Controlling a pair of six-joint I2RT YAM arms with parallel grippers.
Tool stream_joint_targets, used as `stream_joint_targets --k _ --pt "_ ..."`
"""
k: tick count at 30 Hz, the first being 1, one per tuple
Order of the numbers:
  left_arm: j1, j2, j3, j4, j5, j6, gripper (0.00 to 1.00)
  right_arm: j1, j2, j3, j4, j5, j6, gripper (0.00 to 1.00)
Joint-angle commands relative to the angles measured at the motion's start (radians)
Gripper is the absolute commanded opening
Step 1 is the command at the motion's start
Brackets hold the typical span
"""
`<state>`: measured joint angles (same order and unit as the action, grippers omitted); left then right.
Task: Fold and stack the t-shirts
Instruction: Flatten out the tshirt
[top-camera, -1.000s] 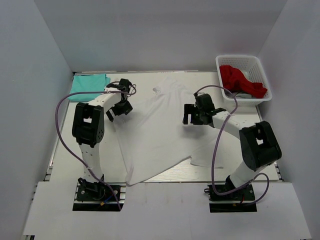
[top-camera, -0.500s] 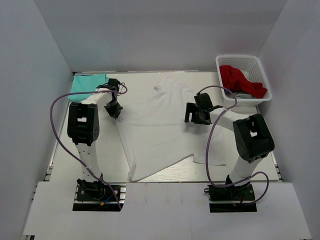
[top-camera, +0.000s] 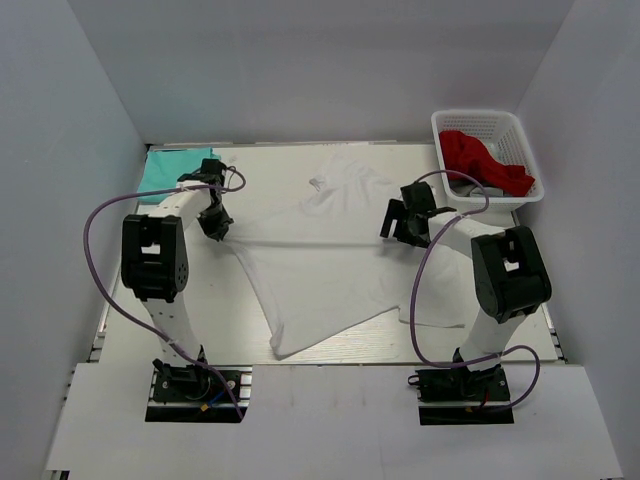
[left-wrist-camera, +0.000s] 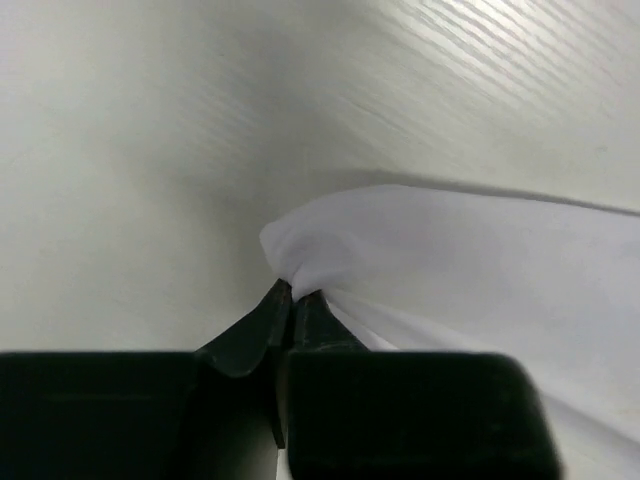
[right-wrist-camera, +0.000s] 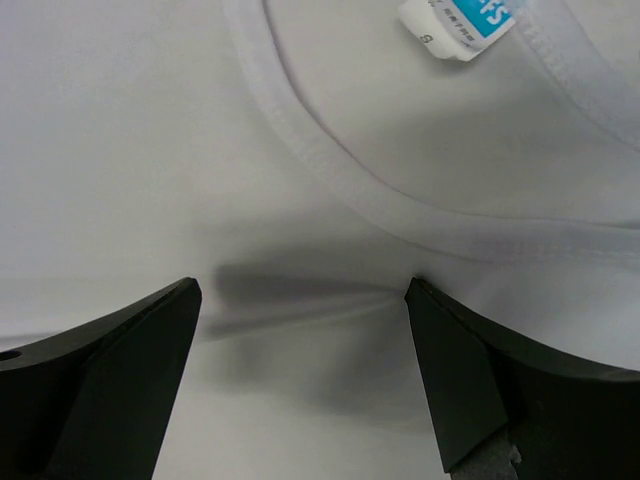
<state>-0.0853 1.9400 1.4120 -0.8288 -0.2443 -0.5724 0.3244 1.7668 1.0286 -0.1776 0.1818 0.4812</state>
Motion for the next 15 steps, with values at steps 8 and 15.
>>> stream_joint_targets --k 8,15 --pt "0.045 -0.062 -0.015 -0.119 -0.162 -0.023 0.34 -0.038 0.017 0.014 -0.141 0.015 0.007 0.90" --pt "0.056 -0.127 0.080 -0.161 -0.161 -0.044 1.00 -0.028 -0.111 0.016 -0.137 0.019 -0.052 0.90"
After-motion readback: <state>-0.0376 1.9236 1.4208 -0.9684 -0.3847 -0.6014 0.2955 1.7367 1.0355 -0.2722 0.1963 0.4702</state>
